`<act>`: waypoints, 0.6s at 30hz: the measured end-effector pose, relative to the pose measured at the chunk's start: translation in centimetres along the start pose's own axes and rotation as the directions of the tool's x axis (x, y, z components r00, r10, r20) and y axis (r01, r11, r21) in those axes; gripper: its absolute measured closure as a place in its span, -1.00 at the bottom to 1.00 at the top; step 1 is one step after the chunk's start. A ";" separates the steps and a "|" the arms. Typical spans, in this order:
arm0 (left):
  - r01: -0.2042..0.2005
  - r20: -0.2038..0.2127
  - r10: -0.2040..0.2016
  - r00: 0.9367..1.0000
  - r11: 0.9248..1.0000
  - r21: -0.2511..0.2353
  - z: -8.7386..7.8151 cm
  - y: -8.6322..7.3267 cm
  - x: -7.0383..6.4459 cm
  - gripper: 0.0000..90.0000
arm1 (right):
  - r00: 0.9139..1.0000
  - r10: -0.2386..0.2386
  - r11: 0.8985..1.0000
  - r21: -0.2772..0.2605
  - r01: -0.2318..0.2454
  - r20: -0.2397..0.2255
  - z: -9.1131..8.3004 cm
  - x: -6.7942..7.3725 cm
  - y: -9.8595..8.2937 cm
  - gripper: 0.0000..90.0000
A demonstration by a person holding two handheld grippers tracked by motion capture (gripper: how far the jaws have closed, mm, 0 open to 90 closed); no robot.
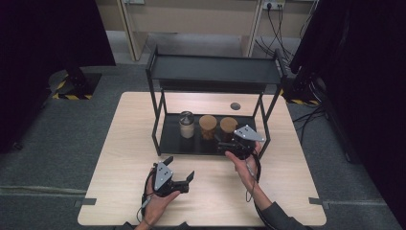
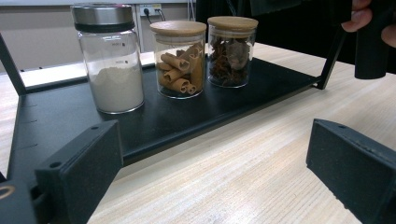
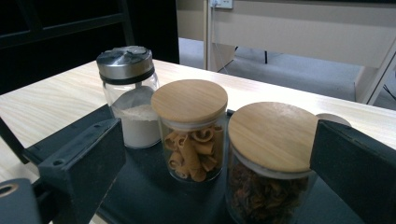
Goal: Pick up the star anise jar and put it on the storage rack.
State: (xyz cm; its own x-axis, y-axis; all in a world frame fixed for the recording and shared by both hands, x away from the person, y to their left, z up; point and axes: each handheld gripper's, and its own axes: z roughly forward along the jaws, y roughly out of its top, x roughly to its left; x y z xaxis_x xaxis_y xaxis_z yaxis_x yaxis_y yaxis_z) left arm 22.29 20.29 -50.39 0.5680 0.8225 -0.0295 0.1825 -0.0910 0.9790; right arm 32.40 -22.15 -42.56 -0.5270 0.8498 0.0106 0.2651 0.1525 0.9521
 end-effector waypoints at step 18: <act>0.000 0.000 0.000 1.000 1.000 0.000 0.0 0.0 0.0 -0.93 | 1.000 0.006 1.000 0.002 -0.006 -0.026 -0.8 0.1 -0.8 -0.92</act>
State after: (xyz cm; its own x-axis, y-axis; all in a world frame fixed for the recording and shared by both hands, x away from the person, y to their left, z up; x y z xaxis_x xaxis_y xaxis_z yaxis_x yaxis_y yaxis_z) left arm 22.29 20.29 -50.38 0.5682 0.8223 -0.0291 0.1827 -0.0916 0.9789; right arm 31.43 -22.57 -43.08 -0.5462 0.8373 0.0242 0.2696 0.1483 0.9515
